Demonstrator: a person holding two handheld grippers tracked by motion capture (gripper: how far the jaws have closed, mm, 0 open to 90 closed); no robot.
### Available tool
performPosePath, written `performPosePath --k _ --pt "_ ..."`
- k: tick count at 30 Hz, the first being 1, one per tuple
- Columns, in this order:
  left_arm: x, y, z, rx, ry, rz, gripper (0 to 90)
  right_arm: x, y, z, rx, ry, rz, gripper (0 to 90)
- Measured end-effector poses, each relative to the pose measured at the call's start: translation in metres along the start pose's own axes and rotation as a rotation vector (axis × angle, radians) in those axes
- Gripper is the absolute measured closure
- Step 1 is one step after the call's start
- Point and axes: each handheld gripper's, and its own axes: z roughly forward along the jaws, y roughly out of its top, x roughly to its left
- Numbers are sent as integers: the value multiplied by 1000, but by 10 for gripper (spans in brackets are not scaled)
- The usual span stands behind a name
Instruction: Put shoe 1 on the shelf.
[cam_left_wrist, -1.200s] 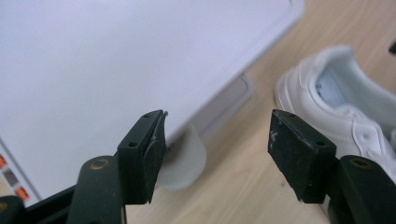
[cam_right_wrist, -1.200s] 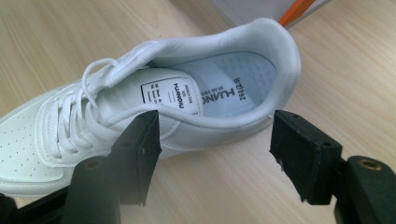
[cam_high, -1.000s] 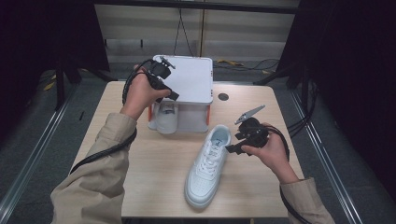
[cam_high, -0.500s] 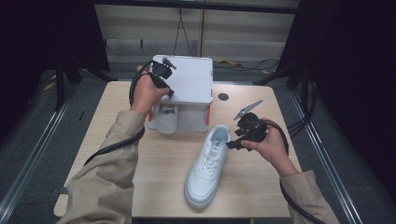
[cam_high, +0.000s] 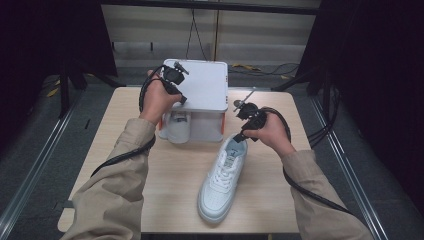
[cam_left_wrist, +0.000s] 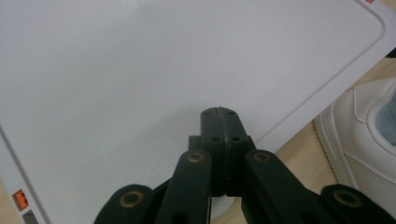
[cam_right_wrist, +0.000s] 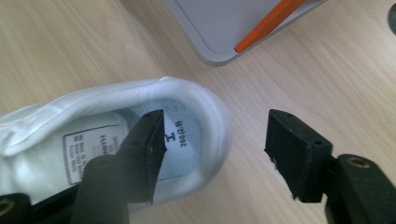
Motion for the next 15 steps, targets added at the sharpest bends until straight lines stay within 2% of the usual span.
performPosePath --k 2,5,7,8,9,10,11,13,14,15 --pt "0 0 0 4 -2 9 900 -2 8 8 41 2 -33 436" --pt "0 0 0 -1 -3 12 900 0 16 18 110 22 -50 481" --pt "1 -1 0 -6 -7 13 900 0 19 27 140 23 -95 521" --pt "1 -1 0 -9 -9 7 900 1 20 32 167 22 -100 572" --pt "1 -1 0 -9 -9 7 900 1 20 32 167 22 -100 572" --pt "1 -2 0 -15 -7 9 900 3 20 36 185 16 -118 612" --pt "0 -3 0 -21 -6 11 900 5 19 42 210 -34 -155 692" --pt "1 -3 0 -24 -7 10 900 6 17 40 230 -50 -164 716" --pt "1 -3 0 -25 -10 11 900 6 15 38 261 -58 -175 728" --pt "1 -4 0 -28 -15 8 900 6 13 37 282 -65 -163 732"
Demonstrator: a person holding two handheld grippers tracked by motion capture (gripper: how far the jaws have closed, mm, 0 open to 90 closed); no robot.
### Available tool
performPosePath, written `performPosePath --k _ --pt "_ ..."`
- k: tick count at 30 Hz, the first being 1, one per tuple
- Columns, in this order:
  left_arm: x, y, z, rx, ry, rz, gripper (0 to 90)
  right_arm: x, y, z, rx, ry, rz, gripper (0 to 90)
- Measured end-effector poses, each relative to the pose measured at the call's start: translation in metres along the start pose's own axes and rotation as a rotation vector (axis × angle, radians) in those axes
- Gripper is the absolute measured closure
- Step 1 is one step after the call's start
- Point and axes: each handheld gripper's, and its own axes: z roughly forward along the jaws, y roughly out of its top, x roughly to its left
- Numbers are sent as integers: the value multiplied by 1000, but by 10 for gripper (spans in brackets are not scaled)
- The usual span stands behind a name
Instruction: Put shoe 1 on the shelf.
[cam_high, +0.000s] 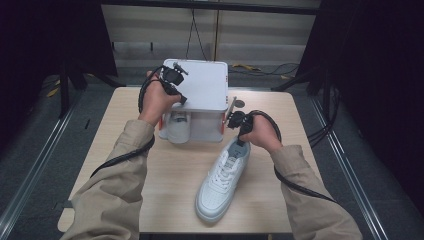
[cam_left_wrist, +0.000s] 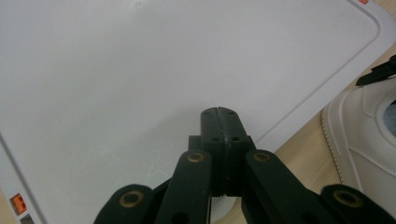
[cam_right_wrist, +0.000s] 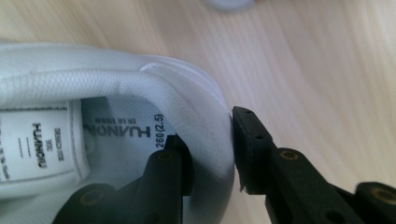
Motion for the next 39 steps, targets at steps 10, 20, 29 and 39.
performPosePath --k 10,20,29,39 --pt "-4 0 0 -1 27 17 900 -29 -93 -30 -63 -58 325 724" --pt "-8 2 0 16 50 36 900 -29 -167 -26 -170 44 438 542" --pt "-9 0 0 -1 54 23 900 -2 -161 -60 -181 0 280 444" --pt "-11 -1 1 -12 67 24 900 34 -130 -58 -108 147 60 414"
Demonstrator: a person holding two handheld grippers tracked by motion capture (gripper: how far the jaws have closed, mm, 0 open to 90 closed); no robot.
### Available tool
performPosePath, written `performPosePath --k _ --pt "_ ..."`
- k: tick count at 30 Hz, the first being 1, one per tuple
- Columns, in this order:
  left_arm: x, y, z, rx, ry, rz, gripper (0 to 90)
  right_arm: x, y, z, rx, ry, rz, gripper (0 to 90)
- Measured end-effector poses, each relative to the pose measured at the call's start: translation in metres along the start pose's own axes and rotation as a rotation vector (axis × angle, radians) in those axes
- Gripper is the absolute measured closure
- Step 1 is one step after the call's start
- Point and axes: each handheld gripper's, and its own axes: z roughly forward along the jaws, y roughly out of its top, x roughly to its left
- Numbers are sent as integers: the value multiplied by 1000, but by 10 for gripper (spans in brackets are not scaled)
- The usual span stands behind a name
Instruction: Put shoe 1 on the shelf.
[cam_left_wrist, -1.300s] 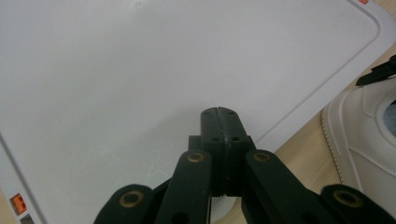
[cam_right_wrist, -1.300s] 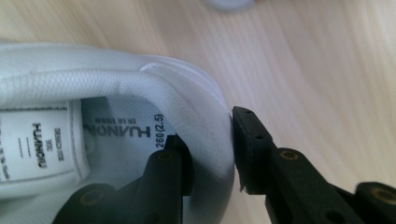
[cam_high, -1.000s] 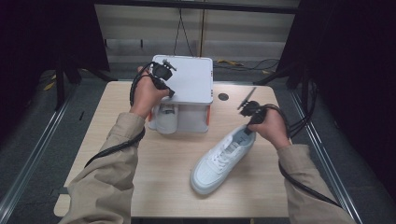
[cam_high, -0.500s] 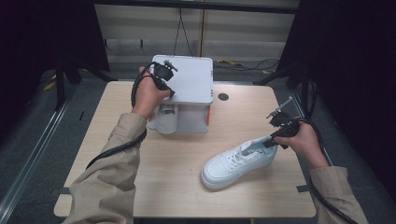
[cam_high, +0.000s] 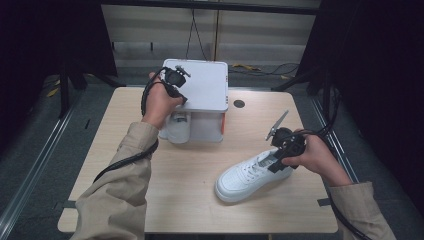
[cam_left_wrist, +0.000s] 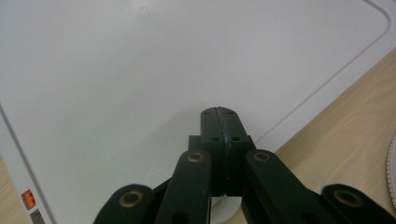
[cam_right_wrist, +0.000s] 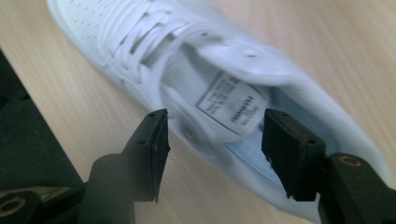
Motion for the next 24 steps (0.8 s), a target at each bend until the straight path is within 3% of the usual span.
performPosePath --k 3,8,9,10,13,16,17,24 --pt "1 -2 -1 -7 -6 -2 900 4 4 14 28 16 -34 428" --pt "1 -3 0 -17 -7 -7 900 9 8 28 46 56 -49 534" --pt "1 -3 0 -19 -6 -8 900 10 9 29 49 56 -50 572" --pt "1 -3 0 -18 -7 -7 900 10 9 28 59 75 -53 687" --pt "2 -4 -1 -24 -8 -8 900 13 9 27 49 108 -55 786" --pt "2 -5 -1 -30 -14 -17 900 17 9 25 12 136 -52 819" --pt "2 -5 0 -32 -13 -17 900 24 12 20 -36 130 -42 829" --pt "3 -6 -1 -38 -17 -12 900 29 26 4 -129 28 24 832"
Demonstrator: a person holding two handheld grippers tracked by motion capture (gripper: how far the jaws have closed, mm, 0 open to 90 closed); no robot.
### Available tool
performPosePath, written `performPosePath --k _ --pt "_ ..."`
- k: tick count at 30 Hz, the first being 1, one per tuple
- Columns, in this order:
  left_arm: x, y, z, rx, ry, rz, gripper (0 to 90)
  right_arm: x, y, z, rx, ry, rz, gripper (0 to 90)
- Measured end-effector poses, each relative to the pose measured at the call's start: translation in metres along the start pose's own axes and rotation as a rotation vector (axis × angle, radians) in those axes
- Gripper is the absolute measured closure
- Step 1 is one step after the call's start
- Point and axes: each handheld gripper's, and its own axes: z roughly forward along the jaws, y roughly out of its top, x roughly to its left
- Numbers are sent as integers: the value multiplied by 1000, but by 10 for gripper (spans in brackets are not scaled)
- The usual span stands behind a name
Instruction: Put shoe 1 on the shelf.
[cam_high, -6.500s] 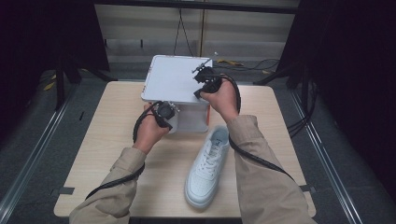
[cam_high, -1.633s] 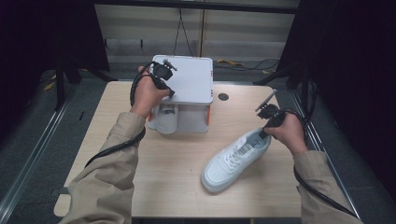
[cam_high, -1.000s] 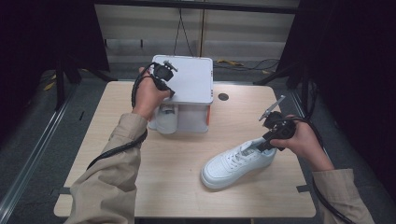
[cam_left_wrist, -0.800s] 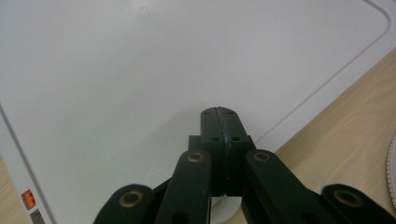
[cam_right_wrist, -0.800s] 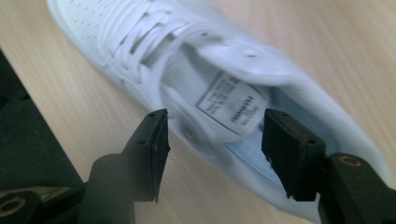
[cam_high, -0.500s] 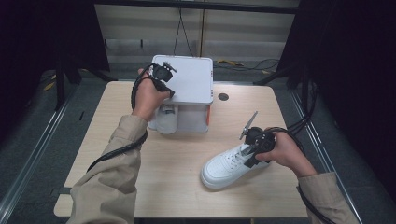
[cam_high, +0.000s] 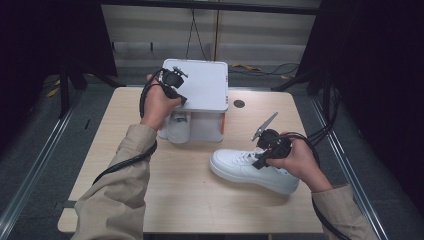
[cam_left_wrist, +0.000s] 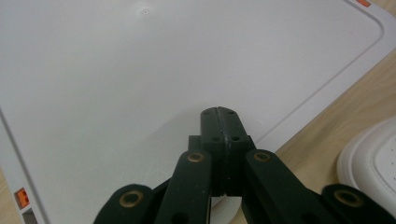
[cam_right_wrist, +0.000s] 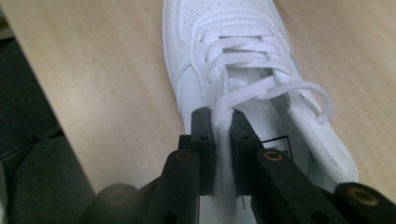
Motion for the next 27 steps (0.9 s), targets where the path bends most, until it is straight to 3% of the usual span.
performPosePath --k 4,6,12,19,21,23,27 --pt "0 0 0 -3 3 5 900 -4 10 -5 -82 -37 67 835" --pt "-1 -1 0 -7 1 0 900 -4 18 -4 -111 -30 97 835" --pt "-2 -2 0 -16 2 10 900 -9 37 8 -155 -32 187 833" --pt "-1 -4 0 -30 -3 13 900 -7 54 30 -106 -56 188 831" --pt "-2 -5 0 -33 -5 11 900 -5 56 37 -101 -12 187 826" --pt "0 -5 0 -30 -6 12 900 -2 57 39 -110 -2 181 819" --pt "-1 -5 0 -36 -4 10 900 1 58 48 -74 37 160 796"
